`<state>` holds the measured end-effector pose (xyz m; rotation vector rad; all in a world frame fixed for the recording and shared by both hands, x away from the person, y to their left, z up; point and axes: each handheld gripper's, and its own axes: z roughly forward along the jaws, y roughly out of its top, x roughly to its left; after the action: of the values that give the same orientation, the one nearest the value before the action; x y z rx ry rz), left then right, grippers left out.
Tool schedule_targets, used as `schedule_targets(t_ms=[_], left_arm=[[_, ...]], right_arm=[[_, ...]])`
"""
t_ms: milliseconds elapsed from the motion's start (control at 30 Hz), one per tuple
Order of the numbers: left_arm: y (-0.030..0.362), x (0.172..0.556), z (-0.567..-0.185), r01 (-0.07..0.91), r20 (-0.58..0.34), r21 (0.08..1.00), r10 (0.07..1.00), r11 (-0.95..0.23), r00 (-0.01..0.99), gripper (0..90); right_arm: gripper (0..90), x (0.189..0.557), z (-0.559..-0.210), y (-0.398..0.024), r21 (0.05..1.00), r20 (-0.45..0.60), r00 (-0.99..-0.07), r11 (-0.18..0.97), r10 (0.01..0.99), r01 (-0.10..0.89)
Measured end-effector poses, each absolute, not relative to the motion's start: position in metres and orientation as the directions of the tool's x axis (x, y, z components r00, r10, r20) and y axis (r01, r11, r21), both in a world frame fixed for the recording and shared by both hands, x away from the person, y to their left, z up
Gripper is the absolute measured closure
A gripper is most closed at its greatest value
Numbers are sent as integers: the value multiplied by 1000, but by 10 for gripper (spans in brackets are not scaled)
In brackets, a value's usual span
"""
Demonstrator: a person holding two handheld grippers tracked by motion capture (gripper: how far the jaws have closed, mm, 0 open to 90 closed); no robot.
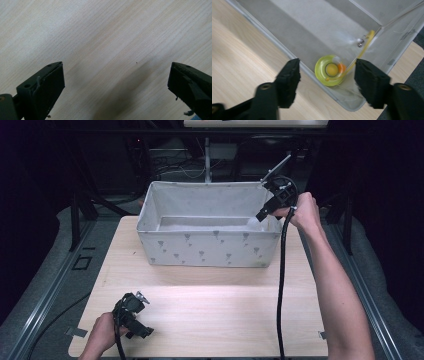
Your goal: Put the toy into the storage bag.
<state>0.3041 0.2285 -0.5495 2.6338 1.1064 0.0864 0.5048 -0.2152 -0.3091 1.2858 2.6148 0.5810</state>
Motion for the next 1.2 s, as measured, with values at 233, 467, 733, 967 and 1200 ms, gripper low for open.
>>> schedule_targets(t_ms=[233,467,733,967,1200], left_arm=[[229,304,-549,692,-57,281,709,-665,703,10],[228,304,-550,690,-51,282,708,-666,704,10],[228,304,-549,691,-54,282,708,-665,704,11],[228,304,-549,690,-47,281,708,-667,704,11],[228,304,-550,690,-45,281,709,-667,703,11]], right_arm=[[152,480,-298,-211,409,-10,-641,588,767,698],[103,450,-300,-207,435,-33,-674,617,738,655],[65,413,-313,-204,471,-44,-701,634,712,614],[55,382,-339,-203,477,-50,-714,645,698,597],[50,352,-379,-205,469,-31,-713,640,701,609]])
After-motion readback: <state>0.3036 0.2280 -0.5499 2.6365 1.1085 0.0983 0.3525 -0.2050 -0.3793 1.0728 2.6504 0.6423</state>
